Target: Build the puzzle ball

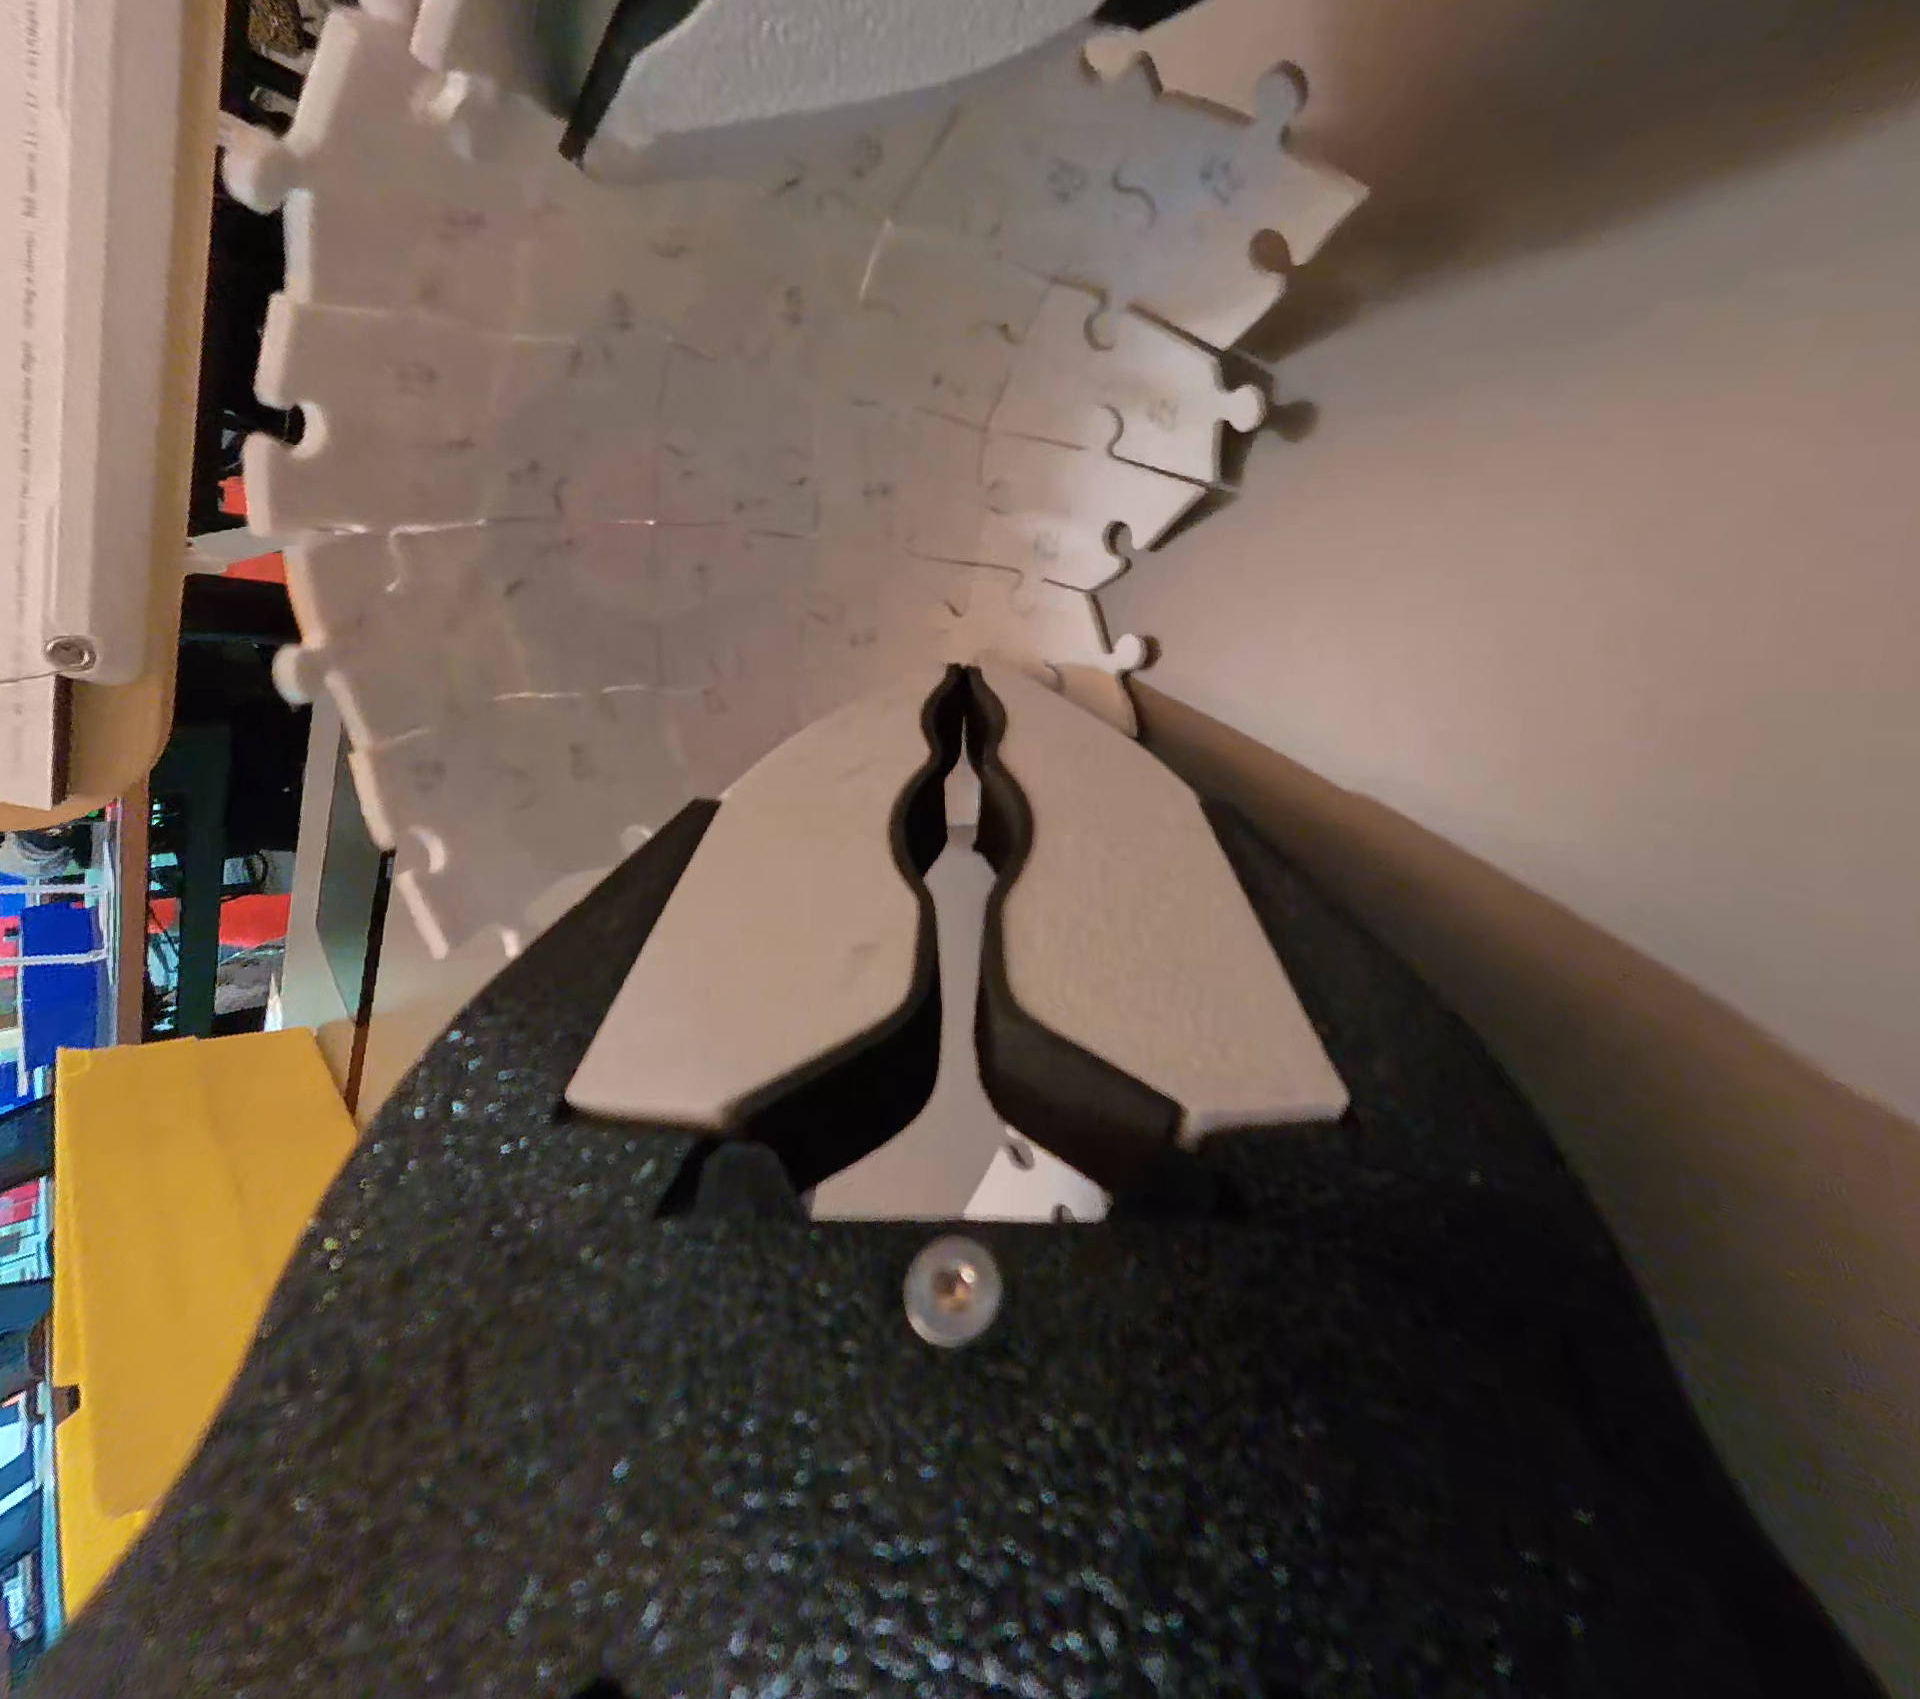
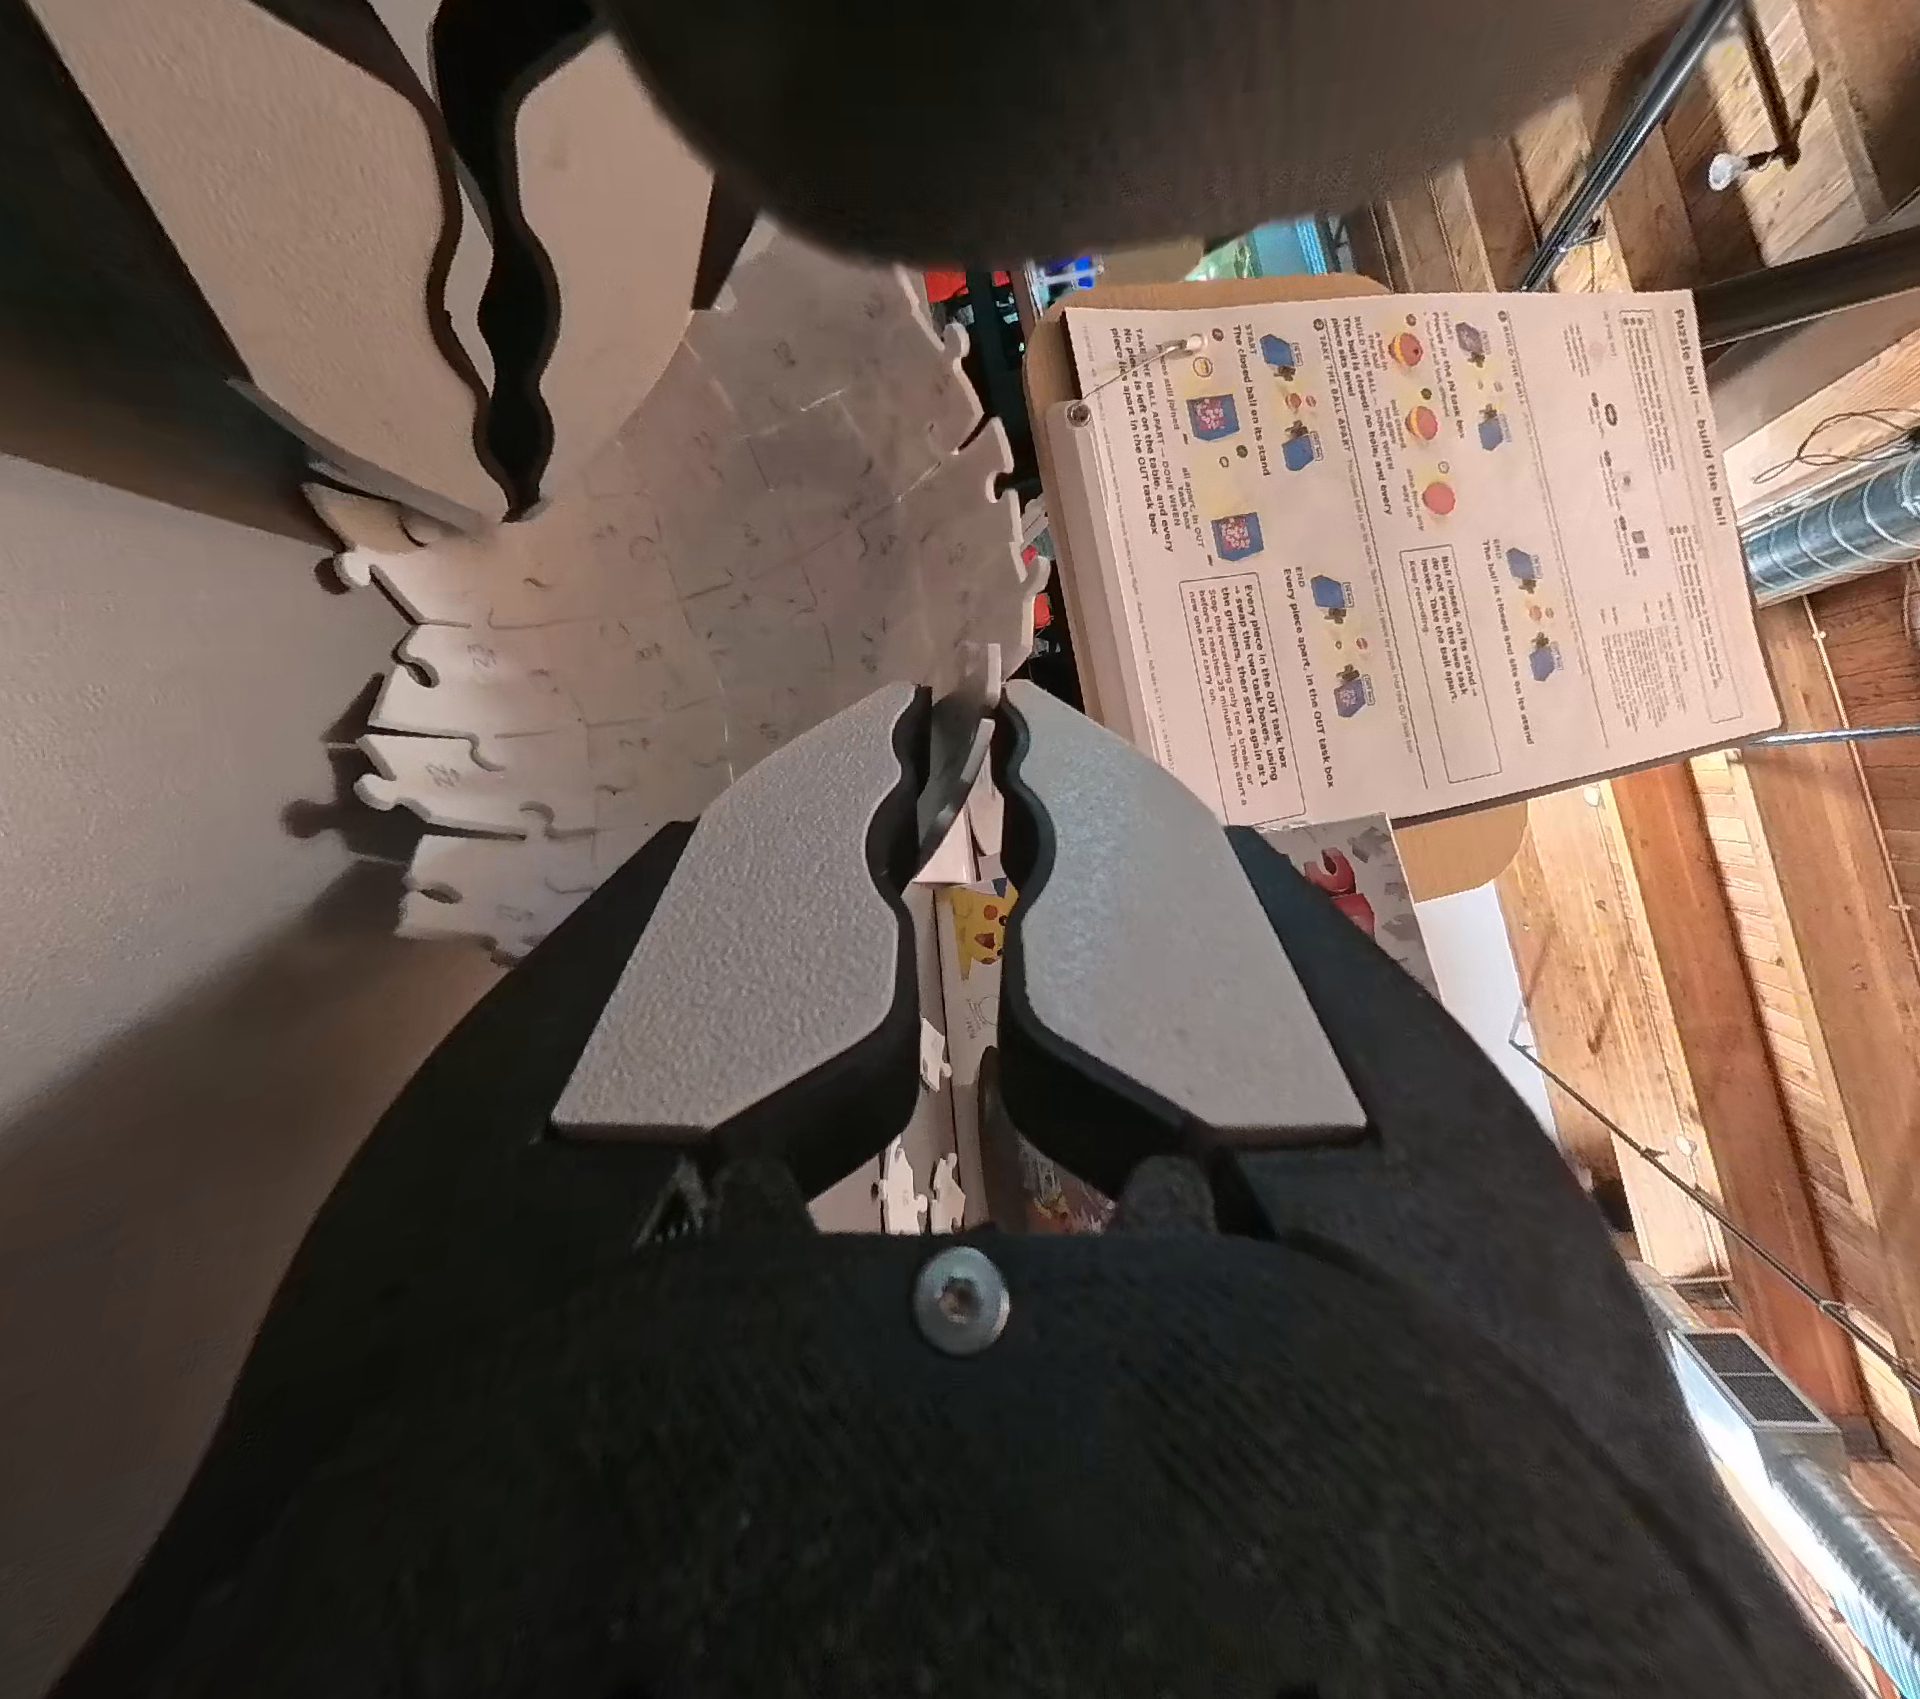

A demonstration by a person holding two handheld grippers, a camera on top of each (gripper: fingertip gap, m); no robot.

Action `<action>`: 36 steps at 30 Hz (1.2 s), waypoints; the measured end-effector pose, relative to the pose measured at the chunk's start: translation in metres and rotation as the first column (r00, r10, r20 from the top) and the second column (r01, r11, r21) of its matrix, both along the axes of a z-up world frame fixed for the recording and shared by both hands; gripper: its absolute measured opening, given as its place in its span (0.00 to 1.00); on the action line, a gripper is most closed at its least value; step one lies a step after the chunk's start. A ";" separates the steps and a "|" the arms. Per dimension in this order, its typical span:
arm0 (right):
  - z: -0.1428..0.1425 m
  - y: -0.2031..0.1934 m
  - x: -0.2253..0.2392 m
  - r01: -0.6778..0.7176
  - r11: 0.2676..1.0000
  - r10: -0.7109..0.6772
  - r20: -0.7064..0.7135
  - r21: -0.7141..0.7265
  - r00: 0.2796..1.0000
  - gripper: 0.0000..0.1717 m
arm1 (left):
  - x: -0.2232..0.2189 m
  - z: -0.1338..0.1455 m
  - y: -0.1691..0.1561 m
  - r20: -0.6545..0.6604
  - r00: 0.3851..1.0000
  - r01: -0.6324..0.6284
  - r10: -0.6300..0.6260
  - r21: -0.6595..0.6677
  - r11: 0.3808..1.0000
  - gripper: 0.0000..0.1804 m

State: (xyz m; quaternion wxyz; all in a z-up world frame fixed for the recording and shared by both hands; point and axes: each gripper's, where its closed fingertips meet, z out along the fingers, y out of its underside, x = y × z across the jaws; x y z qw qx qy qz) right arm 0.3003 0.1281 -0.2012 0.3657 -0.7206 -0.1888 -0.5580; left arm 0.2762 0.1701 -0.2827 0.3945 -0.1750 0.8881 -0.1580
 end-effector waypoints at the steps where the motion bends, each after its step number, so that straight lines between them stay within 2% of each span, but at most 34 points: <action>1: 0.000 0.000 0.000 0.000 1.000 0.000 -0.001 0.001 1.000 0.06 | 0.001 0.000 0.000 -0.003 1.000 -0.001 0.001 0.005 1.000 0.00; 12: -0.002 0.000 0.004 0.014 1.000 -0.014 -0.009 -0.005 1.000 0.06 | 0.003 -0.003 -0.001 -0.107 0.993 0.054 -0.050 0.043 0.998 0.00; 20: -0.002 0.000 0.004 0.017 1.000 -0.017 -0.001 -0.007 1.000 0.06 | 0.004 -0.001 -0.001 -0.060 0.997 0.050 -0.048 0.029 0.998 0.00; 22: -0.002 -0.001 0.003 0.019 1.000 -0.019 0.002 -0.010 1.000 0.06 | 0.005 0.006 -0.002 -0.021 0.999 0.032 -0.032 -0.014 0.999 0.00; 24: -0.002 -0.001 0.004 0.019 1.000 -0.019 -0.004 -0.007 1.000 0.06 | -0.001 0.008 -0.003 -0.054 0.998 0.015 -0.018 -0.065 0.998 0.00; 28: -0.002 0.000 0.003 0.018 1.000 -0.018 0.002 -0.010 1.000 0.06 | -0.006 0.003 -0.001 -0.074 0.997 0.026 -0.027 -0.008 1.000 0.00; 36: -0.002 0.000 0.002 0.017 1.000 -0.017 0.001 -0.007 1.000 0.06 | -0.002 -0.001 -0.003 -0.086 0.996 0.003 -0.006 -0.043 0.999 0.00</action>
